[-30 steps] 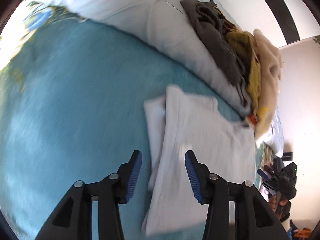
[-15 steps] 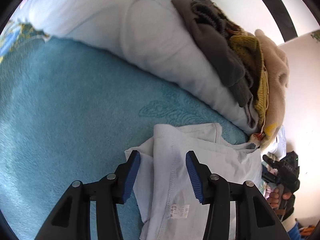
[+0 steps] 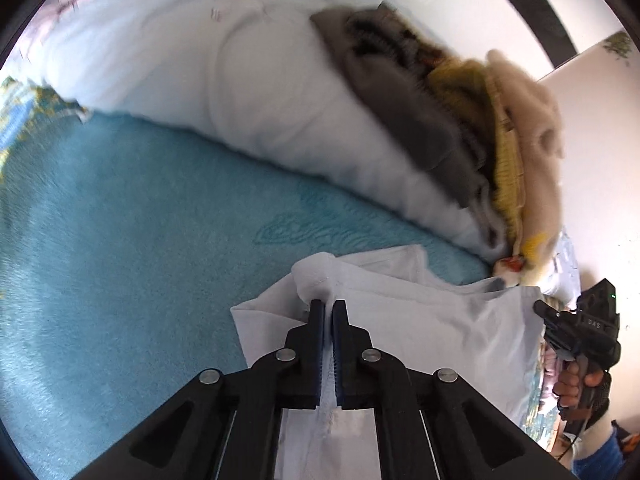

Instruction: Fold clothes

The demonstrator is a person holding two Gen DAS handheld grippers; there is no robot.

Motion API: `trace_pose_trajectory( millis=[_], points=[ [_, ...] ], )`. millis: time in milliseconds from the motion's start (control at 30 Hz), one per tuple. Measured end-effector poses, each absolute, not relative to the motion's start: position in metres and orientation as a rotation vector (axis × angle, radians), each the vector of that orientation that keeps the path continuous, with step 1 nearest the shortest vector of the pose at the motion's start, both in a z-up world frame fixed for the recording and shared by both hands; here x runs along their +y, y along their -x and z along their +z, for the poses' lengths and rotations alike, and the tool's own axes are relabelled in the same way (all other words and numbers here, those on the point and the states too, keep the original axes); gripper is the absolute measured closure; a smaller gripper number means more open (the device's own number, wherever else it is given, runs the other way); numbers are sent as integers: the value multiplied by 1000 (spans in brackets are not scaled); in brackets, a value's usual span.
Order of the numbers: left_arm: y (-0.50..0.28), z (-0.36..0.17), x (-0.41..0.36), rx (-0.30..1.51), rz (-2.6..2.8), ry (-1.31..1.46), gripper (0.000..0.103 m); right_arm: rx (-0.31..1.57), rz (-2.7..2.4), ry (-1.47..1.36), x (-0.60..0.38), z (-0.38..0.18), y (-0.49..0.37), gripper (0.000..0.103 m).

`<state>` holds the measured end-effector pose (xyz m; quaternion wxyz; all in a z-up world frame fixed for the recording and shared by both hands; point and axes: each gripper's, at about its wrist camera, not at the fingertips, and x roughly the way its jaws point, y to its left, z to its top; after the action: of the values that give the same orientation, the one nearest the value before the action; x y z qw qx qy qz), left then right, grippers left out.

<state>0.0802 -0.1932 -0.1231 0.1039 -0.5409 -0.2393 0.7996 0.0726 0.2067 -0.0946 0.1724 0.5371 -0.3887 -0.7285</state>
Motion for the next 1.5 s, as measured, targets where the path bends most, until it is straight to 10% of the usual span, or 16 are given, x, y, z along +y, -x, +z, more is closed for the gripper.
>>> trace_pose_trajectory(
  millis=[600,767,900,1067,1500],
  points=[
    [-49,-154,-221,-808,2351,1670,94,-1016,-2186,-1577,210,-108,-41,101],
    [-58,-150,-233,-859,2383,1726,69,-976,-2268,-1639,225,-103,-48,98],
    [-86,-121,-227,-719,2489,1733,68,-1044,-2244,-1600,248,-92,-73,98],
    [-128,-98,-177,-660,2411,1697,60,-1103,-2119,-1614,255,-97,-134,56],
    [-164,-128,4,-375,2008,1959,60,-1457,-1894,-1696,236,-138,-225,55]
  ],
)
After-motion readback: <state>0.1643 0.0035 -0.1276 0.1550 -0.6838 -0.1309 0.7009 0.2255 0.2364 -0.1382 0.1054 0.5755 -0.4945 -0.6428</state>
